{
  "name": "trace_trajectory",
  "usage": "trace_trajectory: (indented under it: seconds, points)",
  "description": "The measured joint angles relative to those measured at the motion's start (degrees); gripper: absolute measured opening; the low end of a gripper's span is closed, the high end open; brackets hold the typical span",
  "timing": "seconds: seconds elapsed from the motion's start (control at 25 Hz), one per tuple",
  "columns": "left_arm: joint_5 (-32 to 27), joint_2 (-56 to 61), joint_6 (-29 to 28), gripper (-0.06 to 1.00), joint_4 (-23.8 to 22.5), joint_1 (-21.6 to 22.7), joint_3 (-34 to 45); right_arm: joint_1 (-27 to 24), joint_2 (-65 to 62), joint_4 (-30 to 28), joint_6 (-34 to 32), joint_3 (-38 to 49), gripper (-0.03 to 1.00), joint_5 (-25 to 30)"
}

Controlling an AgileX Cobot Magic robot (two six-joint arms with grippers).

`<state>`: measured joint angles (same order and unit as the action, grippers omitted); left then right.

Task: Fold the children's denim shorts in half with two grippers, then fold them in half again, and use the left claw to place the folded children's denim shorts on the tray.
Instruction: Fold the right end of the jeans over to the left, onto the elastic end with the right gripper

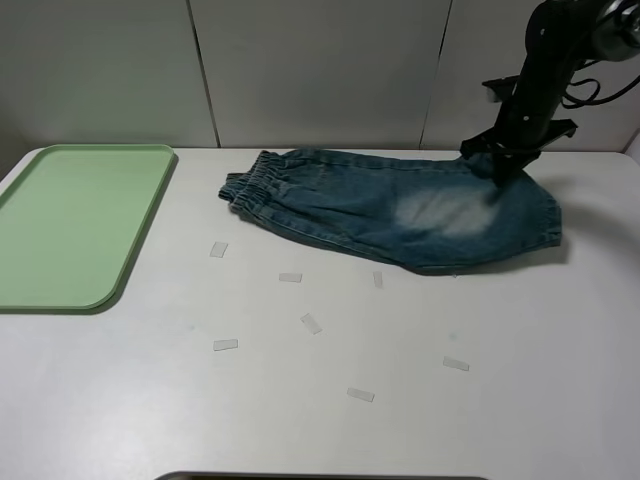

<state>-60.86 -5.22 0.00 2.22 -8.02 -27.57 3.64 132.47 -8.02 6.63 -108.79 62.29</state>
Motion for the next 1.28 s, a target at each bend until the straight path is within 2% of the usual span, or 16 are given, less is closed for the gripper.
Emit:
trace_trajectory:
  seconds: [0.12,0.24,0.52,0.64,0.8,1.0,1.28]
  points:
    - [0.0,0.0,0.0,0.76,0.0,0.0,0.0,0.0,-0.7,-3.5,-3.5,0.0,0.02,2.0]
    - [0.0,0.0,0.0,0.76,0.0,0.0,0.0,2.8,-2.3,-3.2,-5.5,0.0,0.02,2.8]
    - [0.0,0.0,0.0,0.76,0.0,0.0,0.0,12.3,-5.0,7.7,-9.4,-0.5,0.02,2.0]
    - [0.0,0.0,0.0,0.76,0.0,0.0,0.0,15.3,-5.0,13.9,-11.2,-0.5,0.02,-0.7]
    - [0.0,0.0,0.0,0.76,0.0,0.0,0.0,18.2,-5.0,19.3,-13.4,-0.5,0.02,-5.9]
    - [0.0,0.0,0.0,0.76,0.0,0.0,0.0,19.8,-5.0,21.2,-15.1,-0.5,0.02,-12.4]
    - [0.0,0.0,0.0,0.76,0.0,0.0,0.0,20.3,-4.9,22.6,-17.1,-0.5,0.02,-18.3]
